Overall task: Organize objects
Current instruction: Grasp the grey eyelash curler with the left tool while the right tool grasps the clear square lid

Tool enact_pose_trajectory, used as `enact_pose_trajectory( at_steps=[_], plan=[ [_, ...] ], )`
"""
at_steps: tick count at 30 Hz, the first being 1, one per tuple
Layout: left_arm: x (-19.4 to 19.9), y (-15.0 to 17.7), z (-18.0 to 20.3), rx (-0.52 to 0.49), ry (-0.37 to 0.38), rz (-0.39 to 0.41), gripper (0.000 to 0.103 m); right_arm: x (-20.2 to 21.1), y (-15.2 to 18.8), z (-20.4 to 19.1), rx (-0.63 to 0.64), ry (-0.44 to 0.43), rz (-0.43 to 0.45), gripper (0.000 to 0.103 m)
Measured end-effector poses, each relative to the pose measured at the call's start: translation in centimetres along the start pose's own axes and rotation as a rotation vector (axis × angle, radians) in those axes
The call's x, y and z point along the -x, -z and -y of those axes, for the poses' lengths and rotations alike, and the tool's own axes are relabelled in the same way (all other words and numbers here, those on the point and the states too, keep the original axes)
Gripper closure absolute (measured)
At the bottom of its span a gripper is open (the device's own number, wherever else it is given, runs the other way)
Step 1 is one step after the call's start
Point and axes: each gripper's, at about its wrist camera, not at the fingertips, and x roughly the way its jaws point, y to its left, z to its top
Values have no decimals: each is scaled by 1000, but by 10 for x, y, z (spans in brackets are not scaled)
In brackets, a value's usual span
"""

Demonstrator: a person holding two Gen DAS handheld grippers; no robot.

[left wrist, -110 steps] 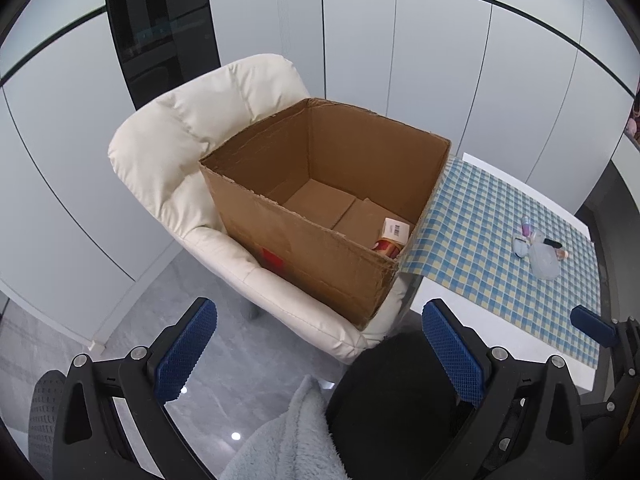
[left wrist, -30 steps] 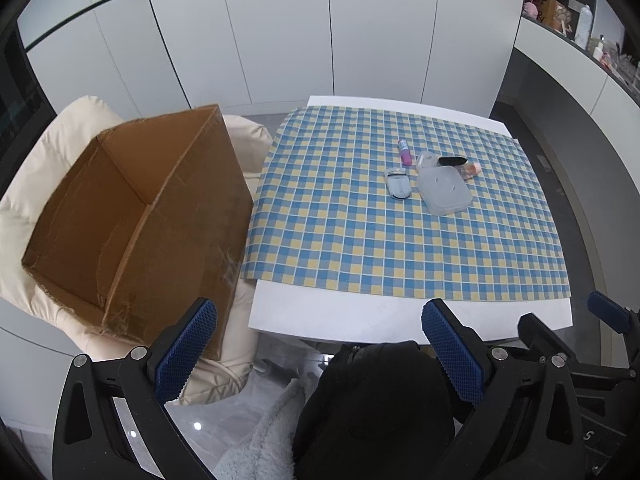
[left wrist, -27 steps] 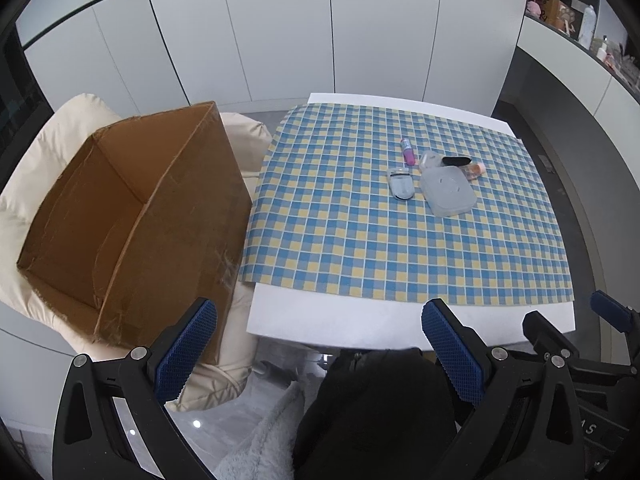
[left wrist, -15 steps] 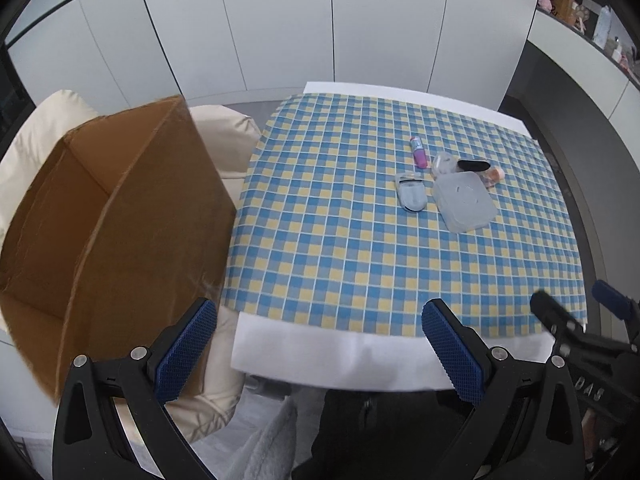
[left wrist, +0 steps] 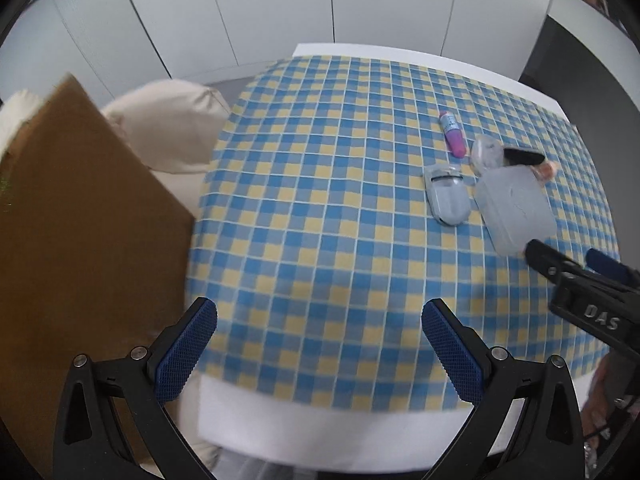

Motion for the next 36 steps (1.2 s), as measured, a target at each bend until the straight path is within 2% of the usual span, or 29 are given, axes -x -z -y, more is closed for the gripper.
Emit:
enact_pose_trajectory(
  at_steps=[6,10,11,14,19,24,27,29,31,32,33,36],
  plan=[
    [-29,-12,-5,87,94,-56,1,-29,-19,-6,21,-8,-5,0],
    [-35,-18,-4,101,109,-50,1,-45,-23,-15,49,30,-3,0],
    [-38,-22,-3,100,112,-52,1,-49,-24,-16,53,39,-3,0],
    [-43,-29,4,93,138,-57,1,-53,-24,-19,61,58,13,16],
    [-50,-39,28,36,173,-64,1,-47,-21,-6,5,45,36,16],
    [-64,-52,57,3,214,-104,2,-34,-20,17,-26,92,74,16],
    [-67,-62,73,-18,183,-80,3,-37,-25,36,-38,121,69,16],
    [-71,-68,81,-30,172,-60,13,-40,-25,44,-66,111,50,16],
    [-82,-73,93,-55,148,-74,44,-43,-22,47,-75,96,38,16],
    [-83,-74,96,-66,127,-66,45,-44,-21,45,-71,91,36,16],
    [-81,-74,100,-86,95,-38,65,-45,-18,43,-63,85,34,16],
    [-79,-72,105,-114,89,-28,68,-47,-20,36,-38,61,38,16]
  ],
)
